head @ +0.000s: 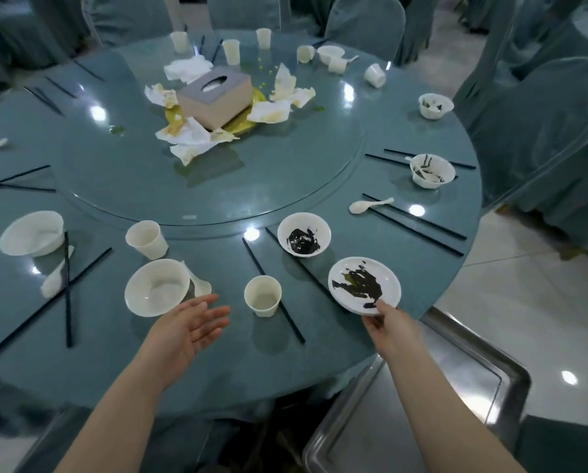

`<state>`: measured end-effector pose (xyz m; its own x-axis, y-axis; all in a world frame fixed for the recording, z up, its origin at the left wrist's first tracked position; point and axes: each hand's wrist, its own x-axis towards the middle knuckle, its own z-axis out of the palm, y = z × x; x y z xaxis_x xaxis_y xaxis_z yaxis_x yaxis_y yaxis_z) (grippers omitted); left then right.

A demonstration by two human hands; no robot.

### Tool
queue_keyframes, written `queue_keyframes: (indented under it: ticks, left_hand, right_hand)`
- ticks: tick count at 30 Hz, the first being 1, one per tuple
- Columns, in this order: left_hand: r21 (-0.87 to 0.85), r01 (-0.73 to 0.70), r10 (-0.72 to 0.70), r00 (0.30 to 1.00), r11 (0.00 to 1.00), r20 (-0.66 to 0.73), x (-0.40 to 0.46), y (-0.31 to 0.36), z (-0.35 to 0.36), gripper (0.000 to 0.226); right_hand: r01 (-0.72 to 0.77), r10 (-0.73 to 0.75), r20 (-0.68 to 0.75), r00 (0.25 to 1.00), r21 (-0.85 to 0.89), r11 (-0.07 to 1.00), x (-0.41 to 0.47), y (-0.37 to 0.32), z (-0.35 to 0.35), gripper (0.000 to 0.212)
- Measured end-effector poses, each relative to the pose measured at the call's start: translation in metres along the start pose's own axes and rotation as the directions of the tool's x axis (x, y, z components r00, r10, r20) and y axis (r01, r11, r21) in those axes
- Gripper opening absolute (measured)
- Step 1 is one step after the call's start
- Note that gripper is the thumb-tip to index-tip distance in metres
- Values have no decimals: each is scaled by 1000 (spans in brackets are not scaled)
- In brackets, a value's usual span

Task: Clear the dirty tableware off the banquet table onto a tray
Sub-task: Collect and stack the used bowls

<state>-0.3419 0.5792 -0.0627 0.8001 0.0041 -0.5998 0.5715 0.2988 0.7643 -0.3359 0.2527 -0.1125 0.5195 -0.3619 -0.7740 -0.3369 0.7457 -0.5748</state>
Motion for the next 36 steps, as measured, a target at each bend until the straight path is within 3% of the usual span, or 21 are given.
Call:
queue_keyframes:
  ticks: [5,9,12,13,16,19,21,28,36]
  left_hand:
    - [8,12,-12,999,1000,-51,6,5,-1,20]
    - [14,24,-23,999,1000,-47,13,5,3,20]
    - [8,40,-40,998,999,-49,16,0,5,19]
    - [7,48,-48,998,999,-52,16,-2,5,19]
    - [-12,60,-60,997,998,-45,19,-6,5,19]
    - [-27,67,-68,996,997,-52,23,-7,4,19]
    - [-34,79,-82,994,996,-77,25,-11,0,20]
    - [-69,101,-116,950,993,-289,22,-22,-33,18]
    - [-147,-14,-64,857,989,-511,37,-7,-62,35]
  right_hand:
    - [20,-24,44,999,77,997,12,-12,17,28]
    - [22,-20,55,998,-42,999,15,-11,19,26]
    - [76,-73,21,997,-162,984,11,-5,18,4]
    - [87,-91,-12,996,-202,976,9,-3,17,5]
    - [128,-155,-64,986,-311,942,4,4,17,33]
    - [192,-199,11,980,-324,926,-2,2,25,18]
    - [193,-180,70,981,-337,922,-3,-1,36,5]
    - [121,-10,220,976,-497,859,8,6,85,4]
    - [28,122,218,968,-581,814,24,18,126,28]
